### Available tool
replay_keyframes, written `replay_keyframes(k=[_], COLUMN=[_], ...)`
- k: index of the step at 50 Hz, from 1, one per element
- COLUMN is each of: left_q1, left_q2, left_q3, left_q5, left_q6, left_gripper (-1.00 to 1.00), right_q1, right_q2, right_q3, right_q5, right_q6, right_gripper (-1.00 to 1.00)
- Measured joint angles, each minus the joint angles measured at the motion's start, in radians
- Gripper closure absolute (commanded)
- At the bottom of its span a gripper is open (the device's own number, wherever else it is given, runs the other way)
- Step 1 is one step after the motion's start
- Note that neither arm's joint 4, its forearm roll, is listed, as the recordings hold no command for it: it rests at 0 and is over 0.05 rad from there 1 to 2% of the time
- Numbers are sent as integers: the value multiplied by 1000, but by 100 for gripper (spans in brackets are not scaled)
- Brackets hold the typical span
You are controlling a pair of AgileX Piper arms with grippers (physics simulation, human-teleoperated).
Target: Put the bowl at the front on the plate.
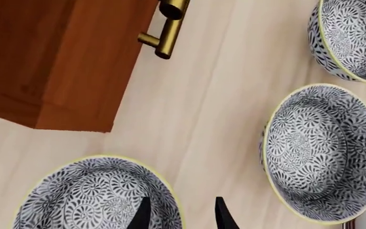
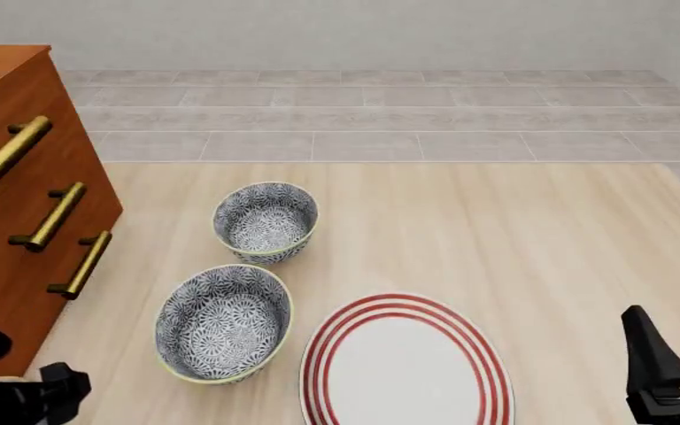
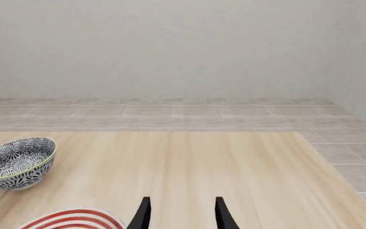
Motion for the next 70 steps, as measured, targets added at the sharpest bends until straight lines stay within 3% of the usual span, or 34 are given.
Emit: replay_keyframes(k=[38,39,52,70], left_q1=[38,38,25,-41], left_q2=[189,193,182,39], left_q3=[141,145,153,91], left_q5=[-251,-257,-264,-114], left_q6=[2,1,-20,-84], left_gripper=[-100,100,100,100], right_q1=[0,0,0,0], right_q2=[0,0,0,0], right_q3=[0,0,0,0], right_q5=[0,0,0,0], right_q6=[0,0,0,0], right_gripper=[-100,-100,-100,-100])
